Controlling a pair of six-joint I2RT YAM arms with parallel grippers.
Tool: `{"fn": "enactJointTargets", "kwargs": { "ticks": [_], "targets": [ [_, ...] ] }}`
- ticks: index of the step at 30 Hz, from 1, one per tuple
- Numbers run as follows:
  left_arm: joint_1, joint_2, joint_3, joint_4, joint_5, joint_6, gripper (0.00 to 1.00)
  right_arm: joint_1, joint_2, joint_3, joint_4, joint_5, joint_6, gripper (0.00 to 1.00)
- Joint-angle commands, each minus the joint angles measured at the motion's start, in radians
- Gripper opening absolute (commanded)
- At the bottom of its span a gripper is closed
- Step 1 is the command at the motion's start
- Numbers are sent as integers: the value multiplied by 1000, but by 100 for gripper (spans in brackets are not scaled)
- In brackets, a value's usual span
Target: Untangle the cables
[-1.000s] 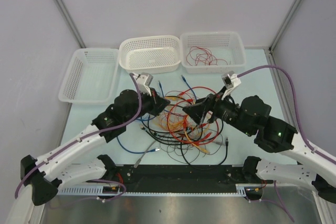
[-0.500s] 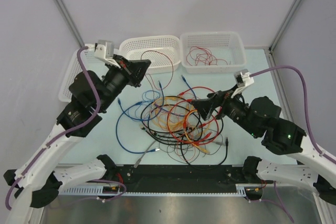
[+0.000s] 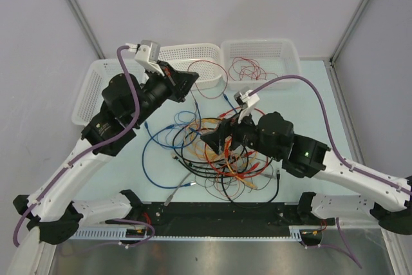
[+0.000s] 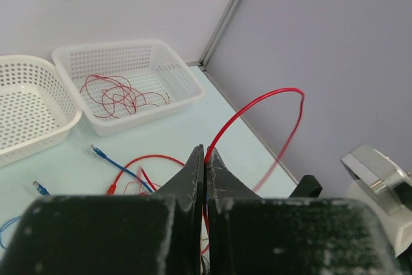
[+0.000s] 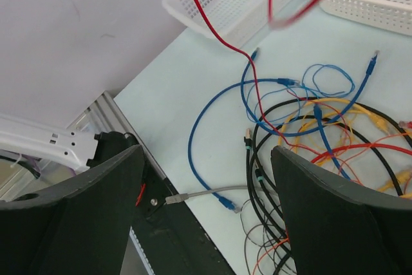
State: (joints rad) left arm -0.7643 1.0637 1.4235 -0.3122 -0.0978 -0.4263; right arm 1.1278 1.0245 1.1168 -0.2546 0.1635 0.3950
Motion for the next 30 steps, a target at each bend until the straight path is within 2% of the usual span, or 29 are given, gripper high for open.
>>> {"fn": "enactJointTargets", "kwargs": {
  "ticks": [1, 4, 14, 17, 18, 22, 23, 27, 30],
  "targets": [
    [3, -1, 45, 8, 58, -42, 0, 12, 43, 14, 155, 16, -51, 84],
    [3, -4, 41, 13, 69, -57, 0, 12, 85, 5, 202, 91, -59, 80],
    [3, -31, 3, 21, 89, -95, 0, 12, 223, -9, 373, 132, -61, 60],
    [3, -34, -3, 21, 90, -103, 0, 13, 255, -11, 400, 154, -61, 47],
    [3, -37, -1, 16, 90, -100, 0, 13, 259, -11, 402, 160, -59, 36],
    [3, -54, -1, -7, 55, -80, 0, 17, 224, -12, 355, 163, -48, 11],
    [3, -59, -9, -11, 37, -75, 0, 17, 209, -12, 338, 178, -38, 0],
    [3, -73, -55, -31, -113, -60, 13, 9, 112, 21, 188, 235, 8, 0],
    [17, -70, -109, -62, -184, -78, 47, -17, 49, 103, 36, 267, 8, 0]
  ]
}}
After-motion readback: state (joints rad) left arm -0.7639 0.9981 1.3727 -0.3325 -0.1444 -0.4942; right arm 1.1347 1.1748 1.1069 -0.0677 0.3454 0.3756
